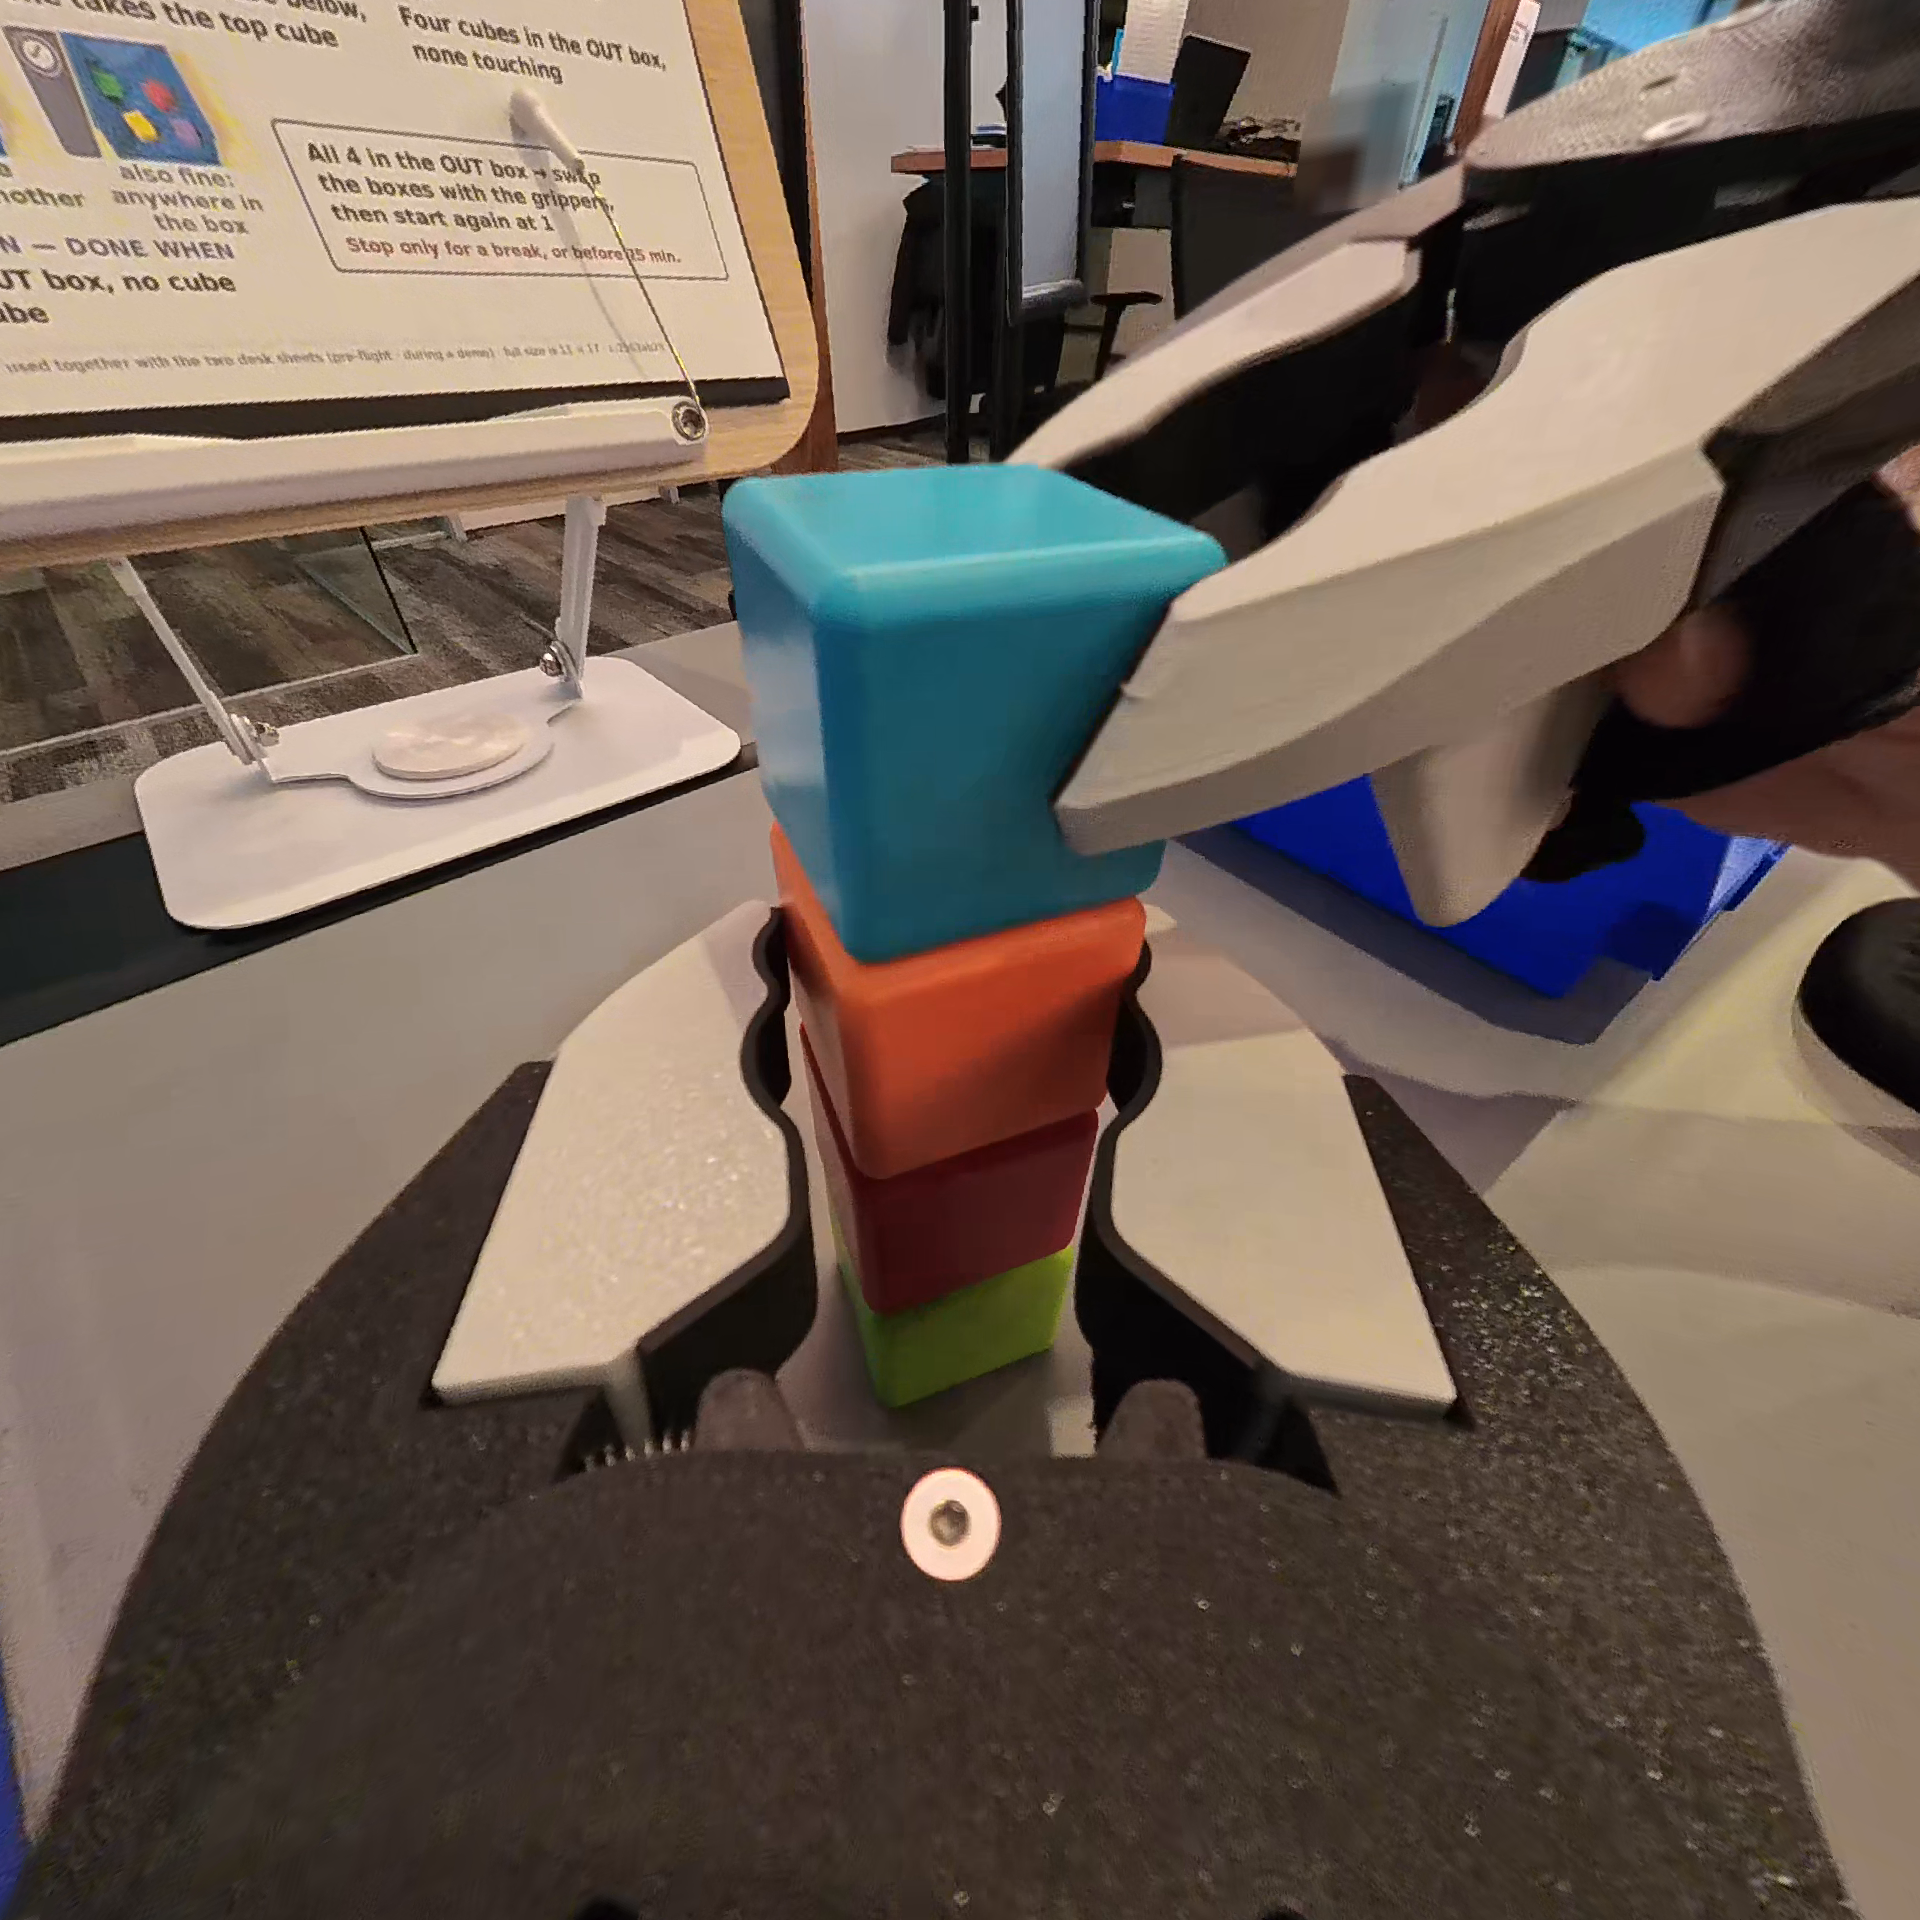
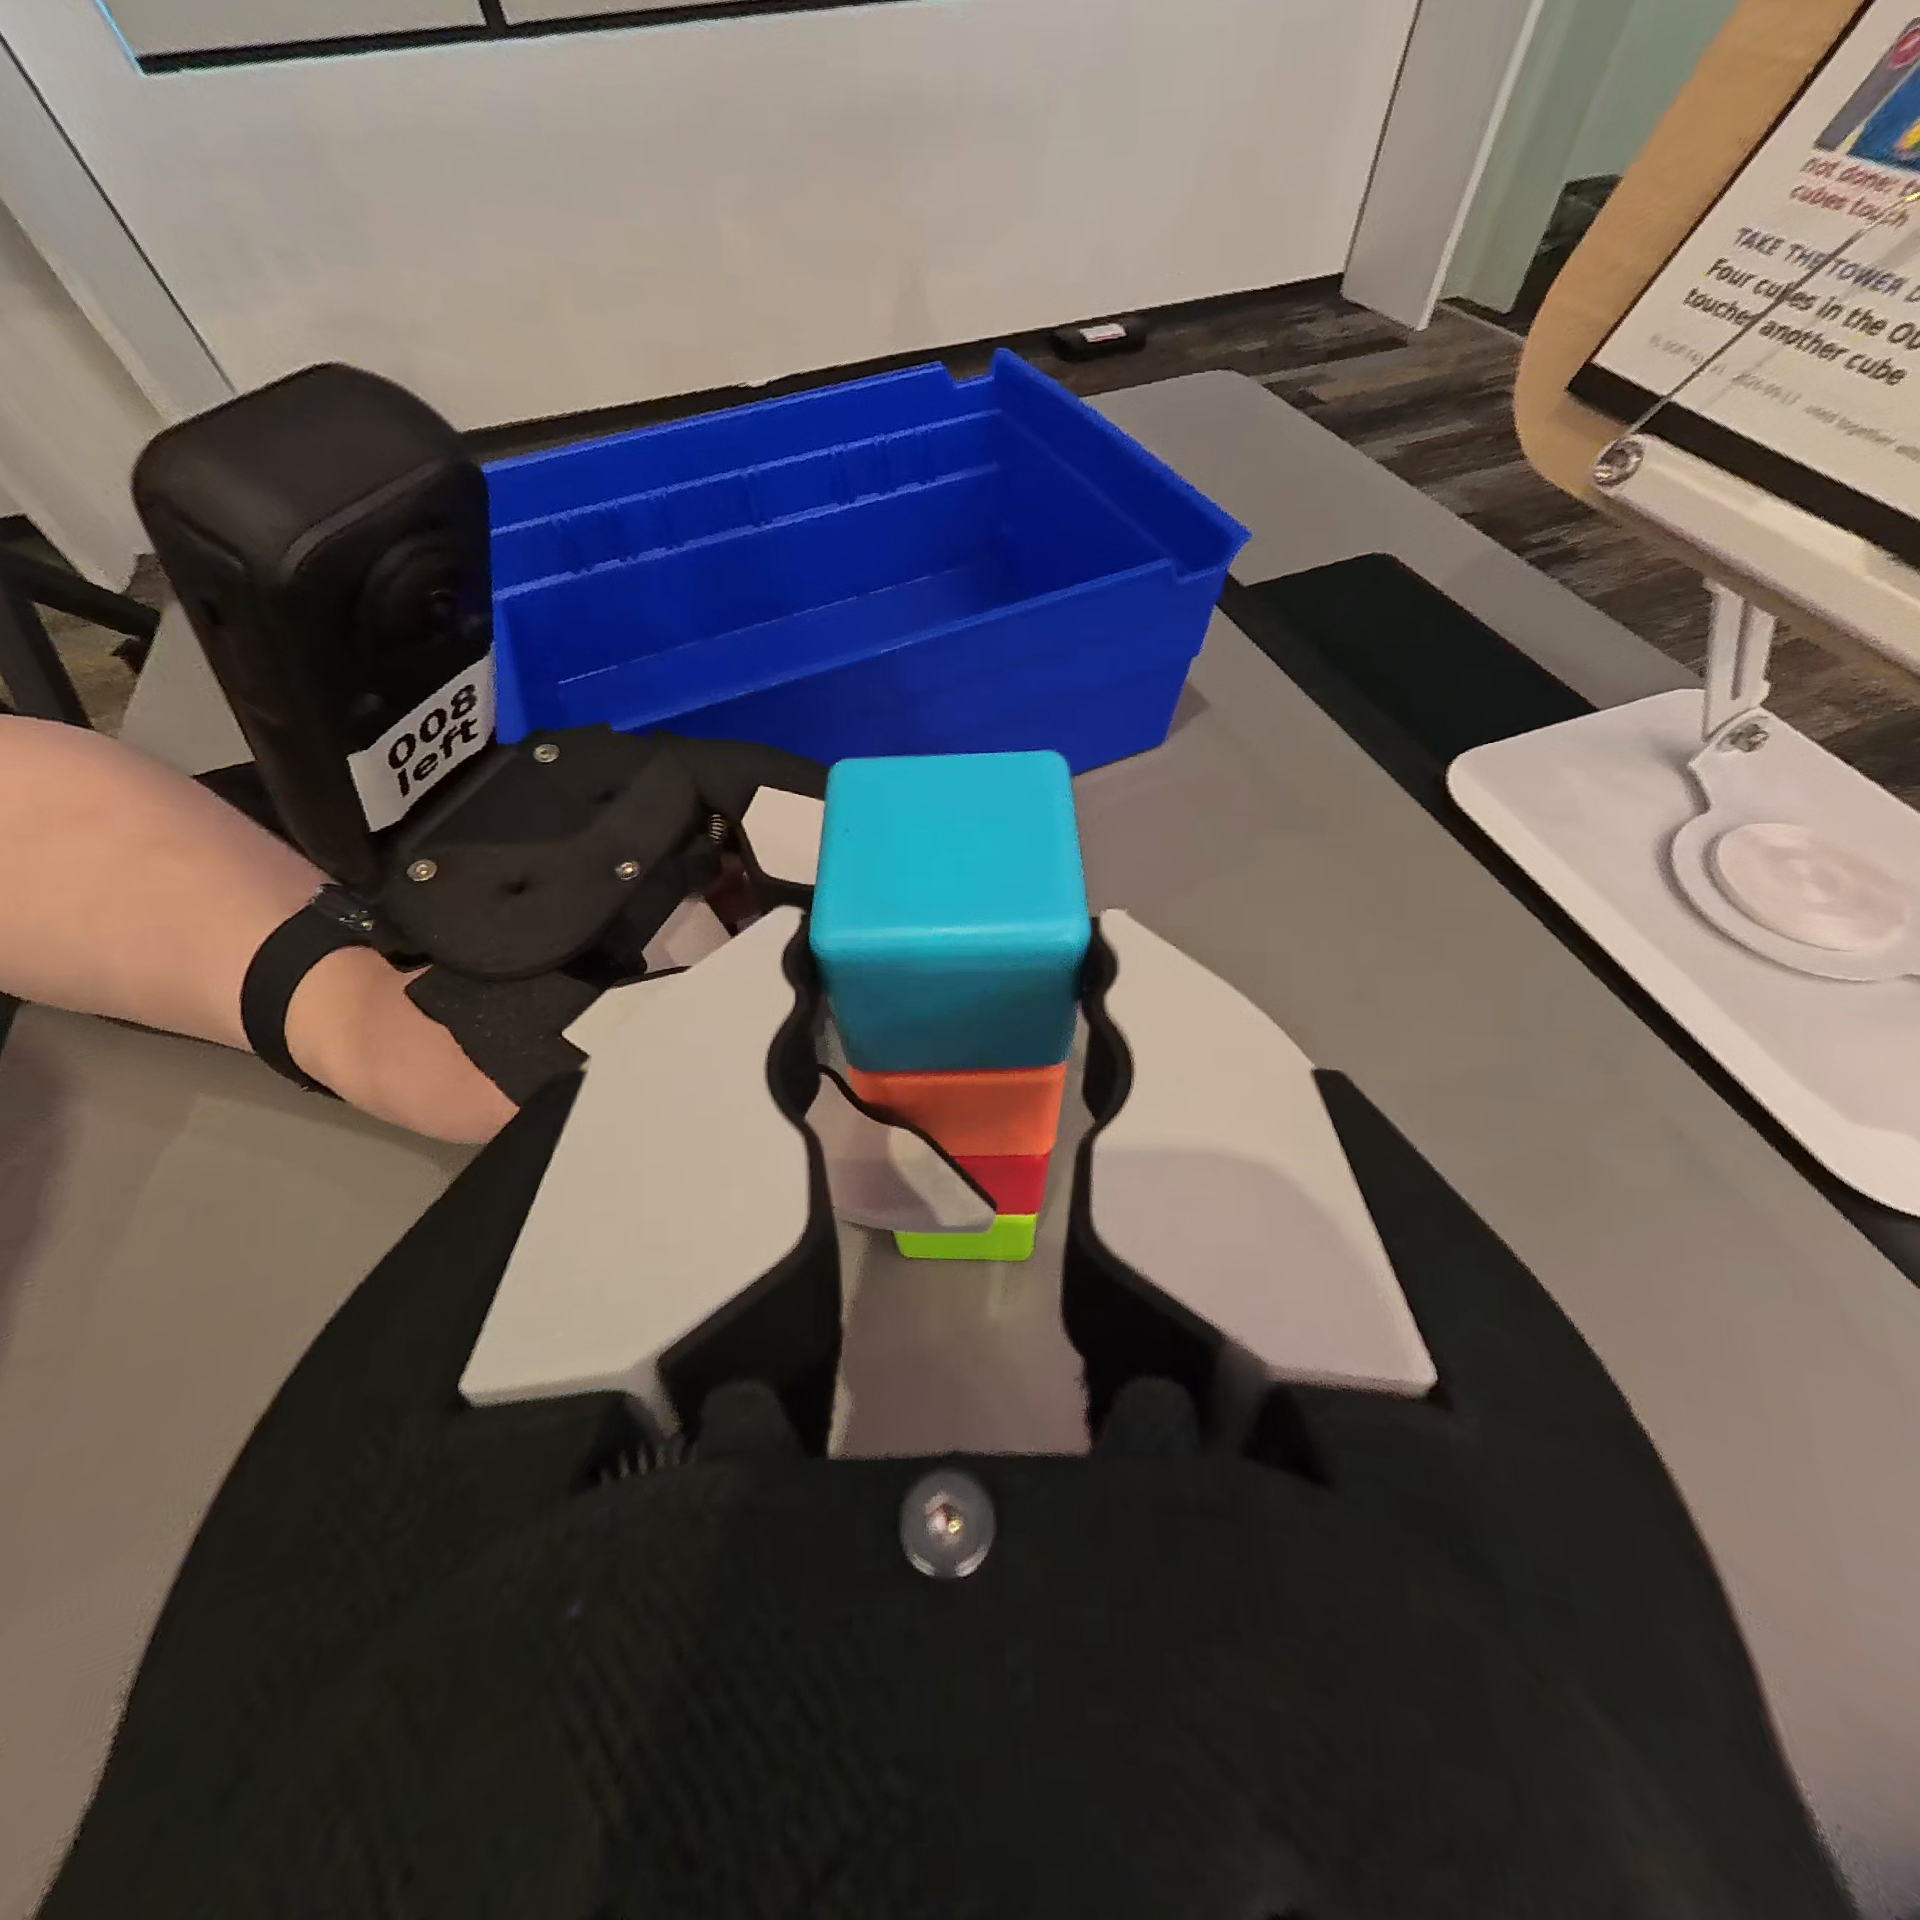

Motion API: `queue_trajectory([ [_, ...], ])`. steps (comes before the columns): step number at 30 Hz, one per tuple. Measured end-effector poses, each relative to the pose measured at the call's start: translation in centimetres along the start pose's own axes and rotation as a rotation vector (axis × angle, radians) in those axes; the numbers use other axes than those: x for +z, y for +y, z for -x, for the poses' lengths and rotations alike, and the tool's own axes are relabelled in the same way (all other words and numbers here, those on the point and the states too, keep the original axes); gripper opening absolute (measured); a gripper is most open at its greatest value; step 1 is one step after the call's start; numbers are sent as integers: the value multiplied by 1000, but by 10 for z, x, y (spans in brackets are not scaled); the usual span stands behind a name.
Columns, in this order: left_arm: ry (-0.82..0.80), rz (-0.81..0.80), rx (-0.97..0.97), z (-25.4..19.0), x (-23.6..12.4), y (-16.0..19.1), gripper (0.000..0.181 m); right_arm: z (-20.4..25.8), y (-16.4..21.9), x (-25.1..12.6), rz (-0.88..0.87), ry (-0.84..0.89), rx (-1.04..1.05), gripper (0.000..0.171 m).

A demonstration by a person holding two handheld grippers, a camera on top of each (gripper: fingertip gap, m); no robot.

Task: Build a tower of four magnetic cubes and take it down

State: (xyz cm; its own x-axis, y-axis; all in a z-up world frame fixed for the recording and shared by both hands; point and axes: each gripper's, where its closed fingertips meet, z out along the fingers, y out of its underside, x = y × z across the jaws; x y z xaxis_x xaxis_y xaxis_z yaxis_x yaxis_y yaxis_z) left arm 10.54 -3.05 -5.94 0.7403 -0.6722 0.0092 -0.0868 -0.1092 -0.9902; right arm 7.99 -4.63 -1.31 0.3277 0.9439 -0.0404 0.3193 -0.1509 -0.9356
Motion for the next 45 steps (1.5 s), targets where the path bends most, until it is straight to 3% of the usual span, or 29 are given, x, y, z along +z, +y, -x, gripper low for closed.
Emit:
queue_trajectory([
  [6,29,4,-10,-3,2,0,59,-3,0,-4,21,9,33,49],
  [10,48,3,33,-8,5,-1,59,-9,-16,-18,-66,-20,117,48],
  [12,44,4,25,-8,5,-1,59,-22,-30,-40,-103,29,117,49],
  [15,49,0,-19,-4,5,-1,59,-65,-42,-103,-72,227,133,49],
  [17,52,0,-31,-3,5,-1,58,-113,-15,-159,47,459,209,49],
  [19,56,-3,-25,-5,5,-1,58,-157,35,-205,194,648,361,49],
  [23,53,-1,-24,-8,7,-1,58,-220,126,-247,382,881,559,49],
  [27,53,13,-19,-11,6,0,58,-236,192,-255,644,930,655,50],
  [32,62,19,-26,-13,7,0,58,-237,219,-265,791,948,736,50],
  [39,62,15,-26,-13,8,0,58,-249,216,-261,749,944,675,58],
  [43,59,21,-31,-13,6,2,59,-250,187,-260,649,953,597,58],
  [45,45,59,-37,-11,6,10,70,-246,166,-258,597,938,544,59],
])
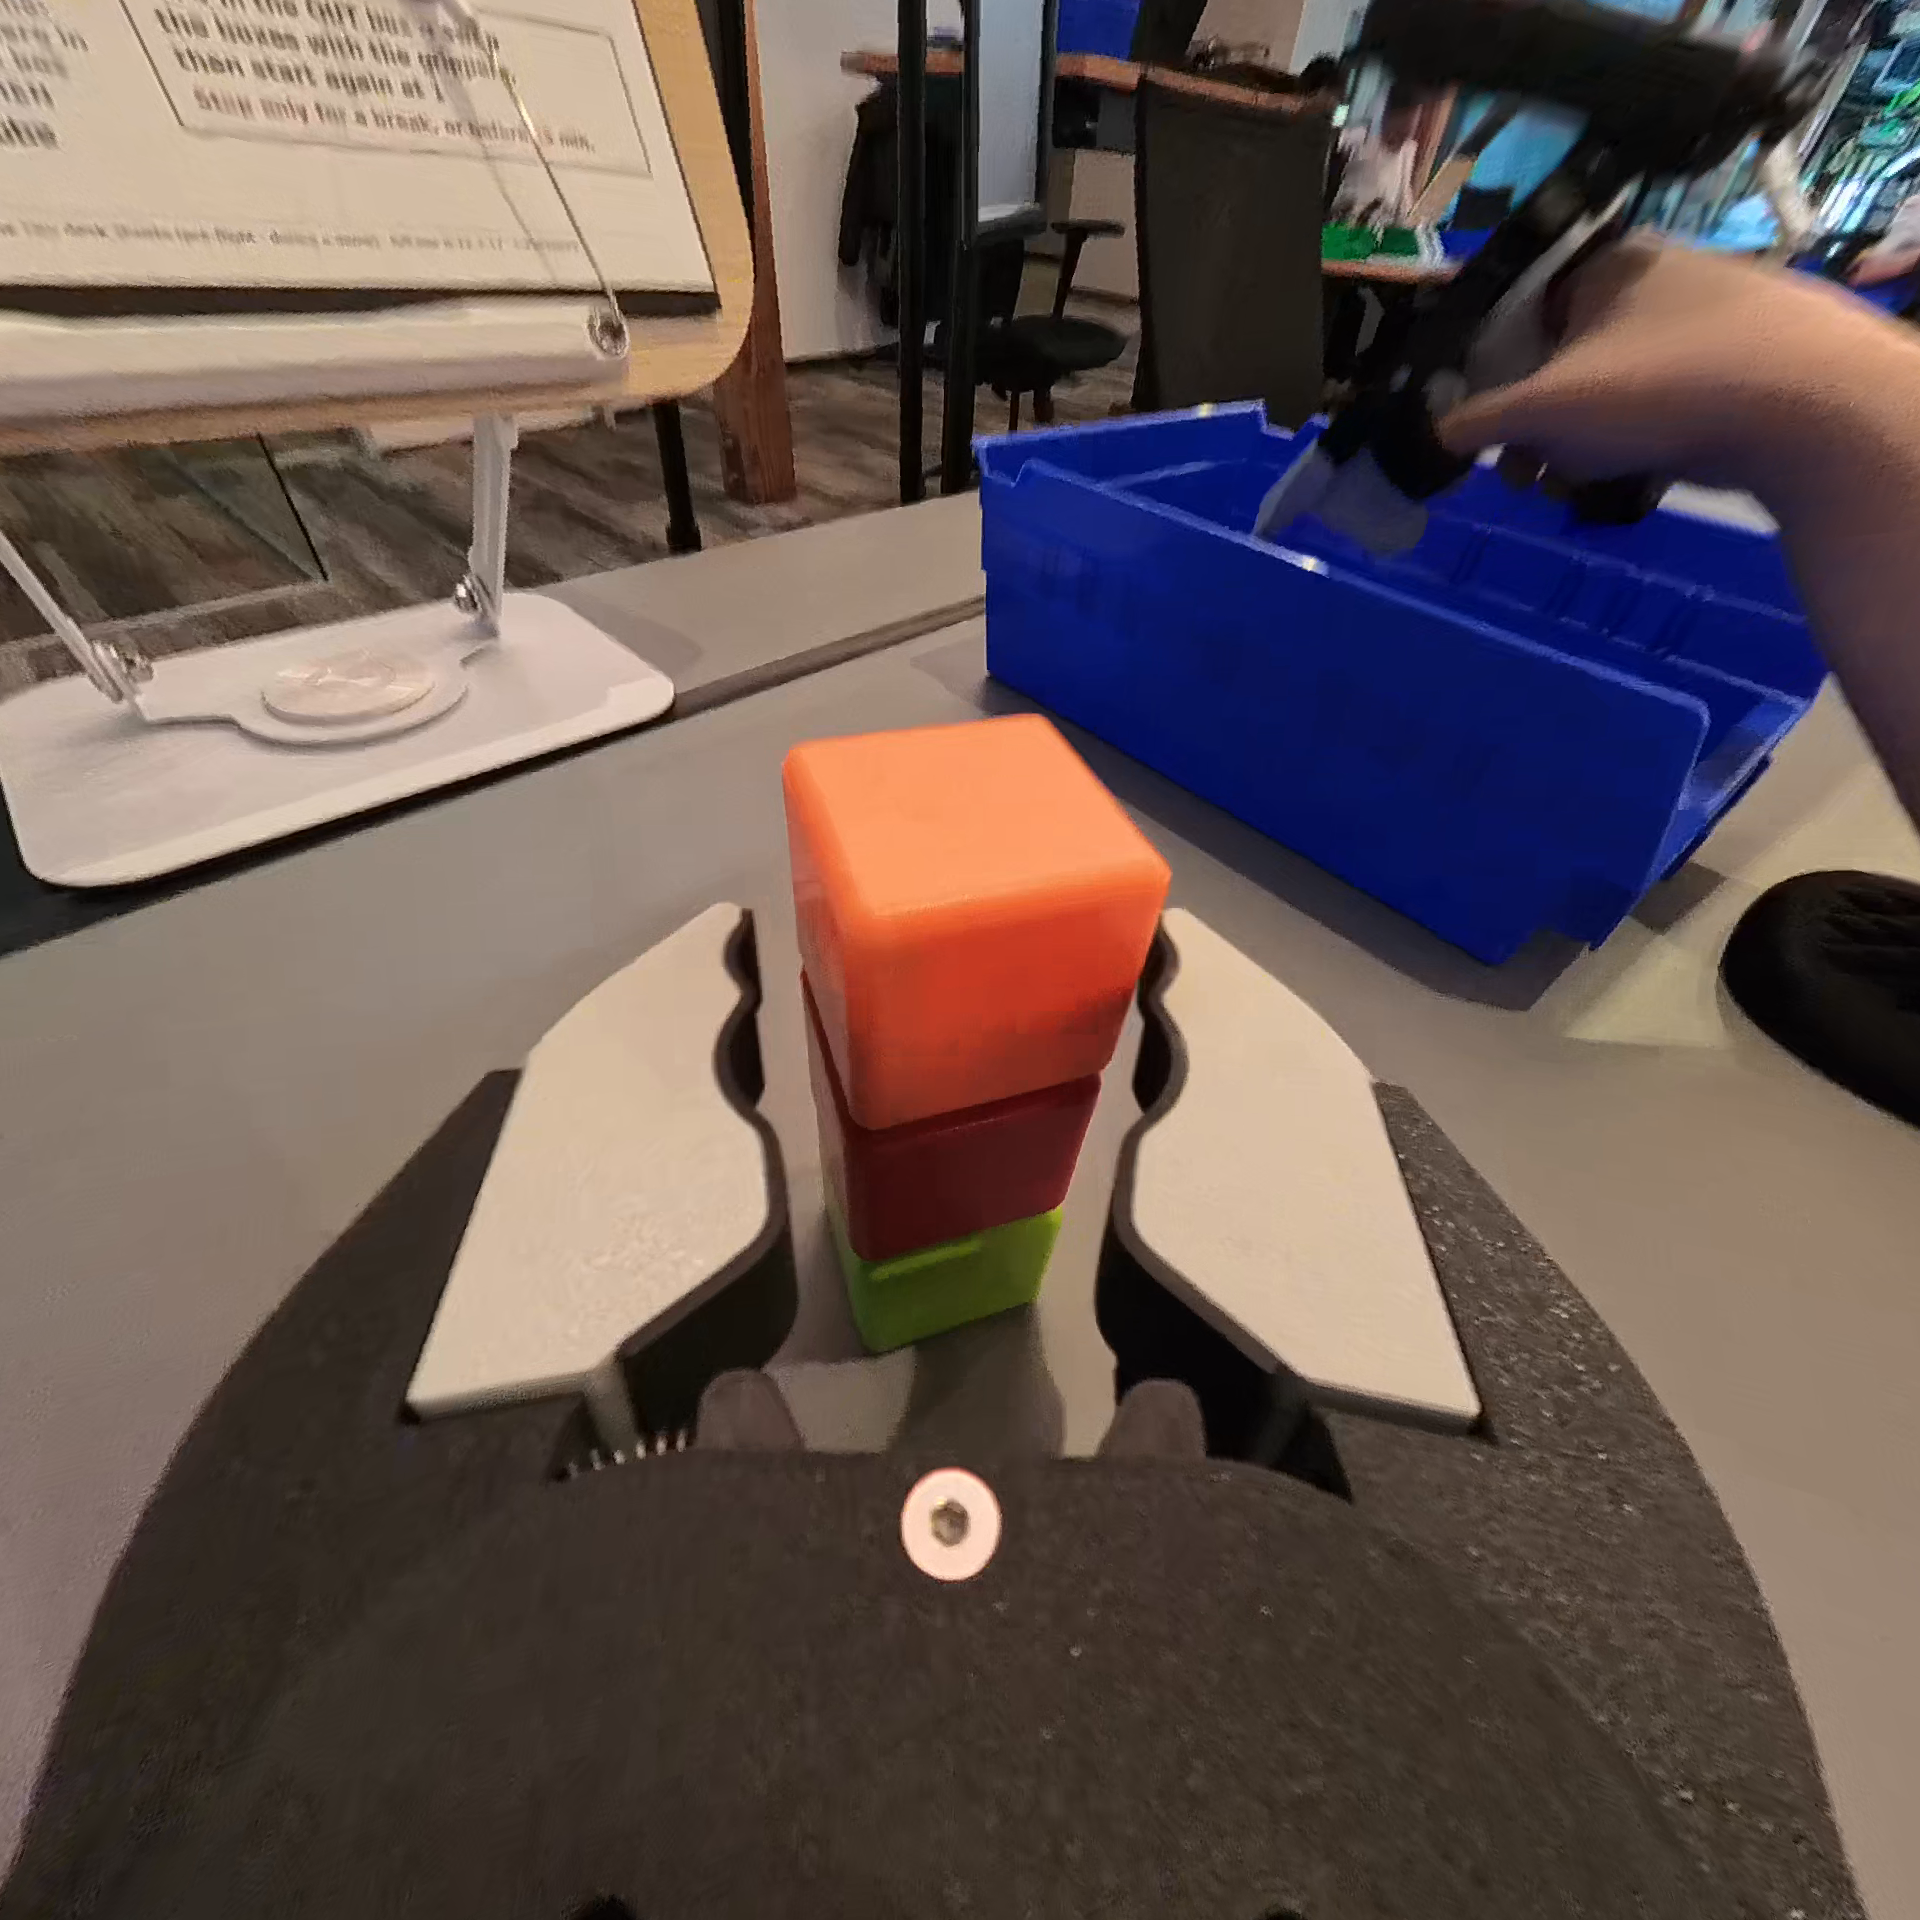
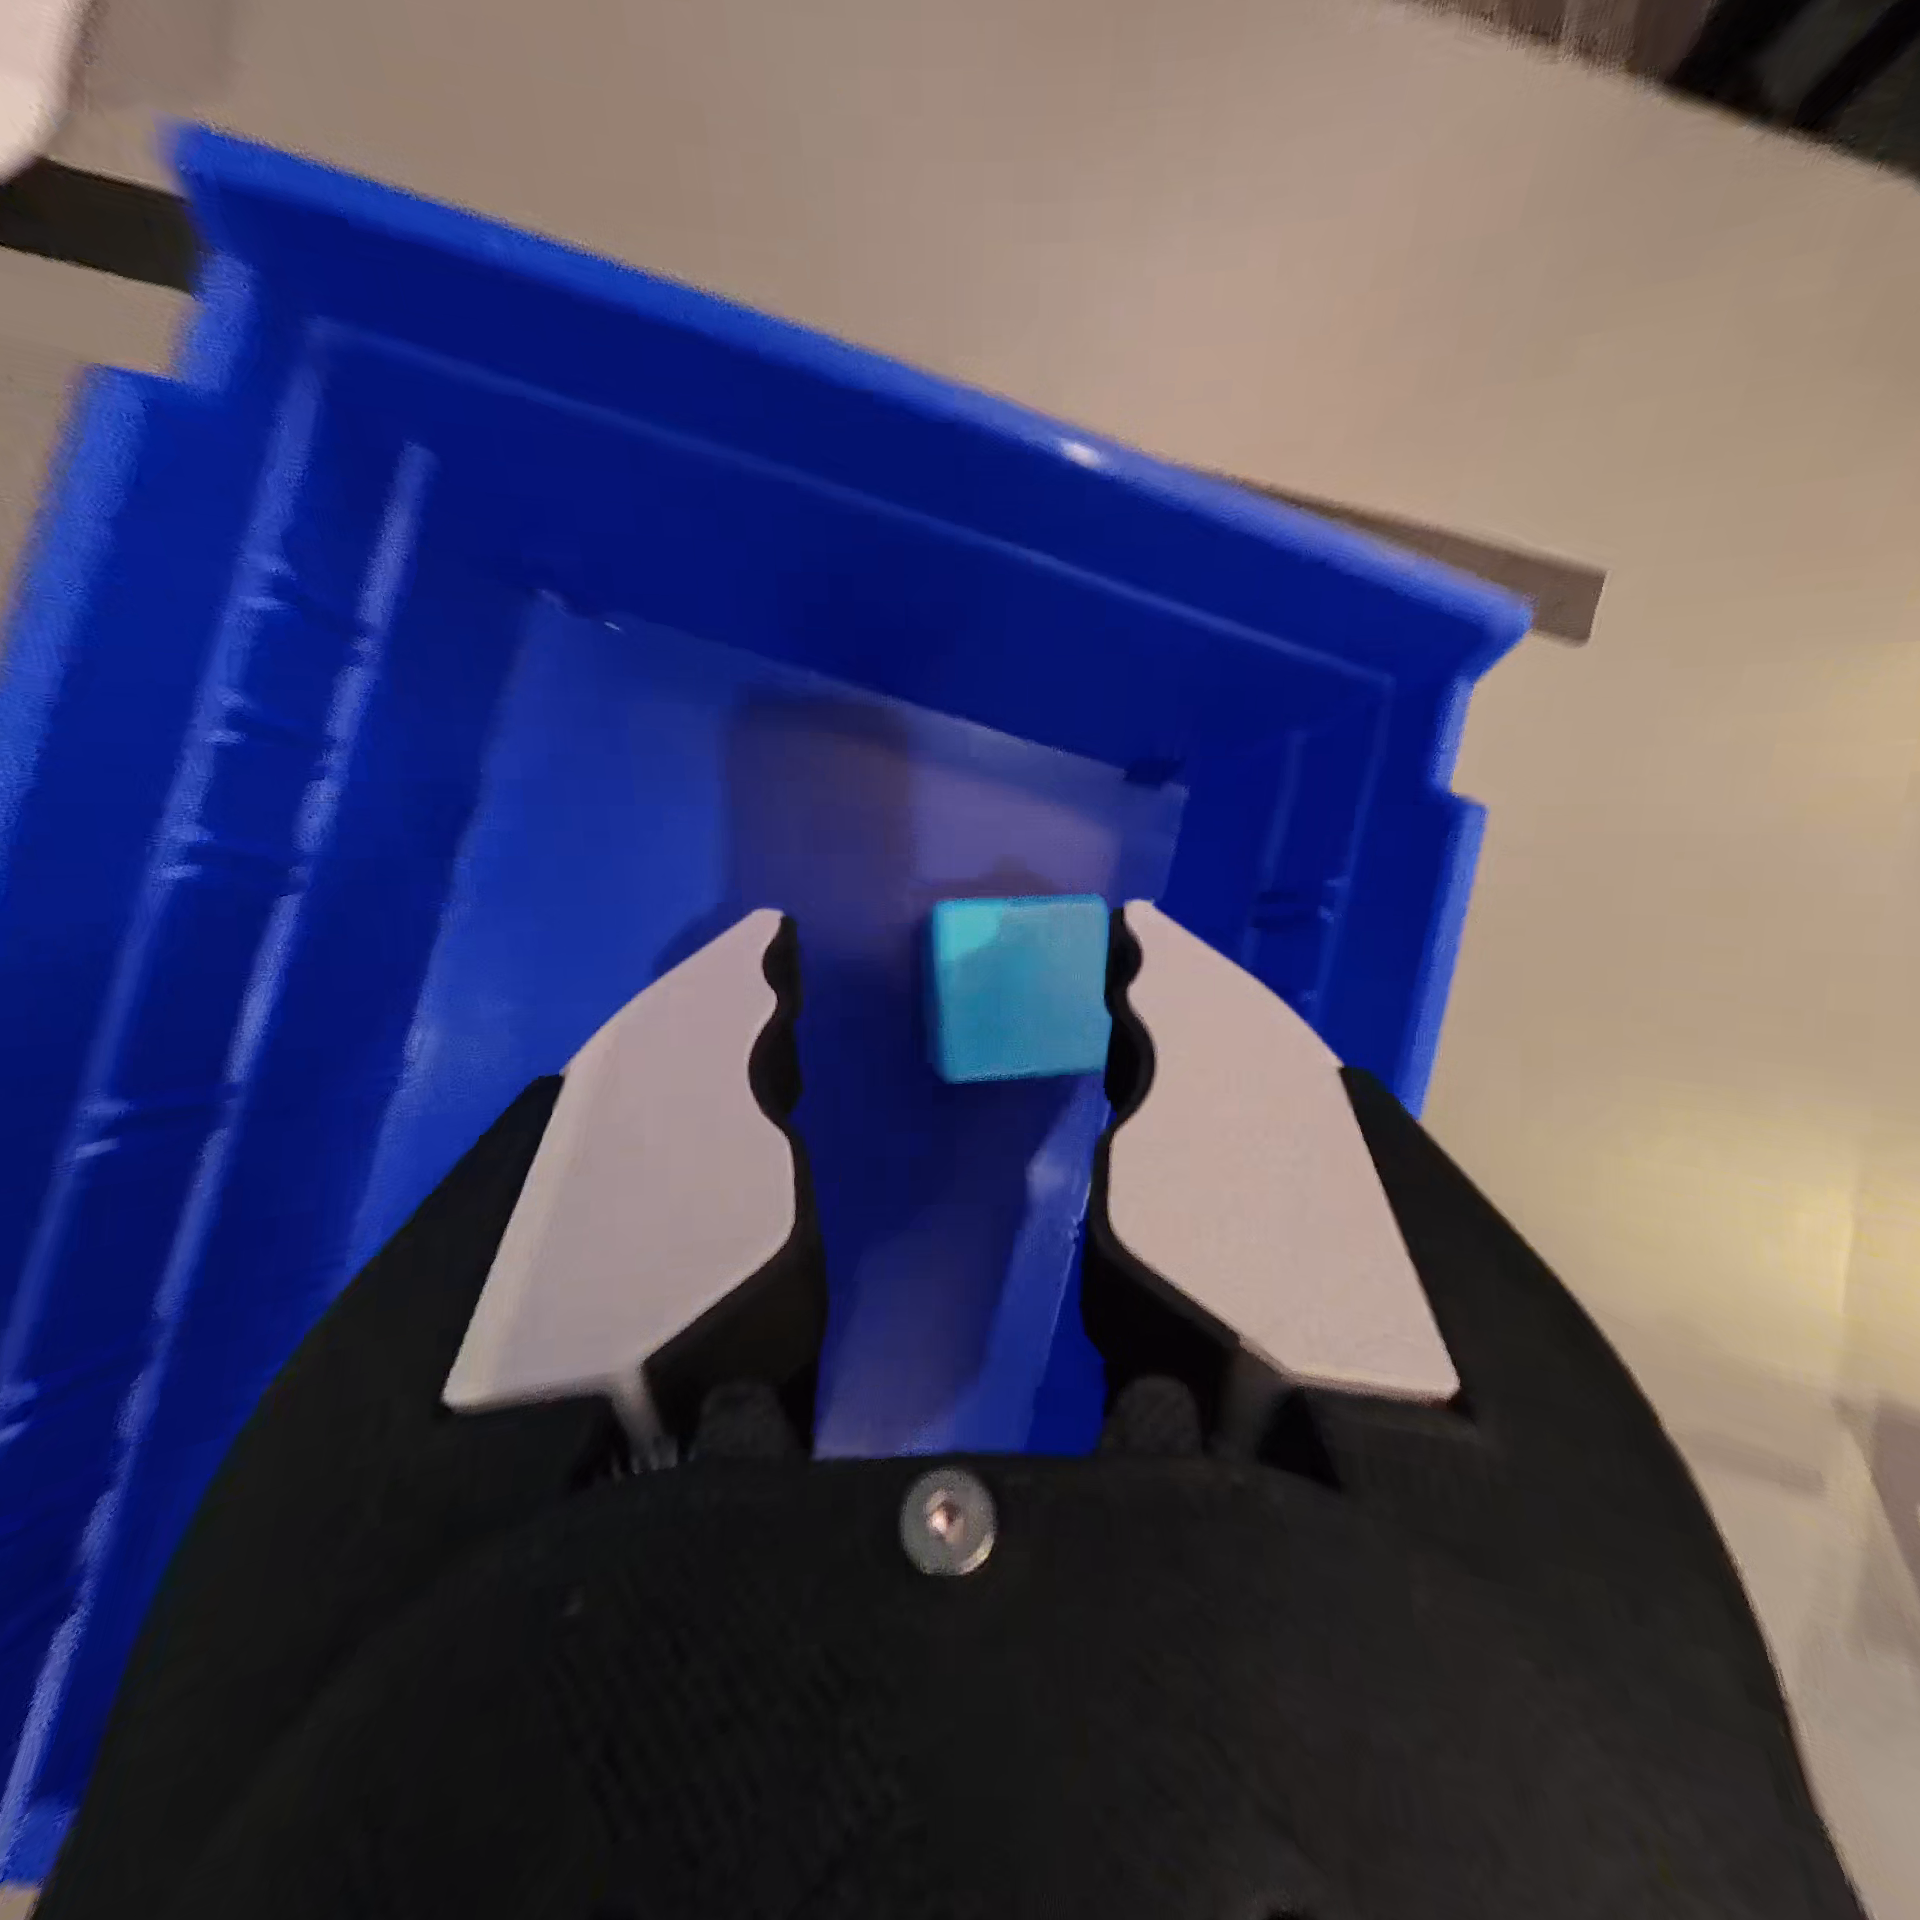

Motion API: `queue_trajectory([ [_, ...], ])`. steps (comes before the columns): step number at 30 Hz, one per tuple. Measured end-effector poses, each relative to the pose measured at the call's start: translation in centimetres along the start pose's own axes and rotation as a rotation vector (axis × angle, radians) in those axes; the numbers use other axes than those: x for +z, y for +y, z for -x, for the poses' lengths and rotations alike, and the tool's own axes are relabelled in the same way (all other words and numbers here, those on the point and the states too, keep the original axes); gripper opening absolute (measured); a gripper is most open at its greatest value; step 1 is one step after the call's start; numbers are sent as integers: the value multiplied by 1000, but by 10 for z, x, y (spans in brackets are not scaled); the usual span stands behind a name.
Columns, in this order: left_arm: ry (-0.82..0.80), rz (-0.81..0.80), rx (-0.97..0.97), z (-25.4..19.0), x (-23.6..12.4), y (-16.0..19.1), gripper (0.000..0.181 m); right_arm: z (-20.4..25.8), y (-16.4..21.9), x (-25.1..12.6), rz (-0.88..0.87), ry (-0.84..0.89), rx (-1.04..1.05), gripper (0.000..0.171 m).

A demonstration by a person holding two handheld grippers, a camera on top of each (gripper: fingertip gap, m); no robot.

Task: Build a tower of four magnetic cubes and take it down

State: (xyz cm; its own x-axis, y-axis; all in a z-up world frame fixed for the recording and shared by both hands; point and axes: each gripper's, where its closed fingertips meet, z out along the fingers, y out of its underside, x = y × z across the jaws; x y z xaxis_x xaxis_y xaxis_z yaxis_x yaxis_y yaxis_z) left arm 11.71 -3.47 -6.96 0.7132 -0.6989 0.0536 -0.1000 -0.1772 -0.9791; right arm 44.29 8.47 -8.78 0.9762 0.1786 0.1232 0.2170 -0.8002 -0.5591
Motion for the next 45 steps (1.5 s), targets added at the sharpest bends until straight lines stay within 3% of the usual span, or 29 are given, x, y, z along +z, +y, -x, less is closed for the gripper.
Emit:
queue_trajectory([
  [5,-30,81,38,3,-3,18,72,36,-41,-54,-218,-39,-114,59],
  [10,-45,159,77,5,2,31,72,118,-63,-112,-378,-158,-284,61],
  [16,-67,191,140,4,1,37,54,276,-28,-144,-355,-636,-554,67],
  [20,-57,207,122,5,2,39,53,330,-7,-132,-318,-713,-658,72],
  [28,-53,212,93,5,3,39,52,358,7,-106,-250,-714,-619,72],
  [30,-52,213,91,5,3,39,52,361,12,-103,-229,-717,-635,53],
  [32,-54,213,90,6,4,39,52,361,10,-101,-248,-696,-642,50],
  [40,-33,211,85,4,7,39,52,356,10,-101,-214,-710,-595,50],
  [45,-29,213,111,1,8,39,51,352,-2,-124,-248,-856,-483,50],
])
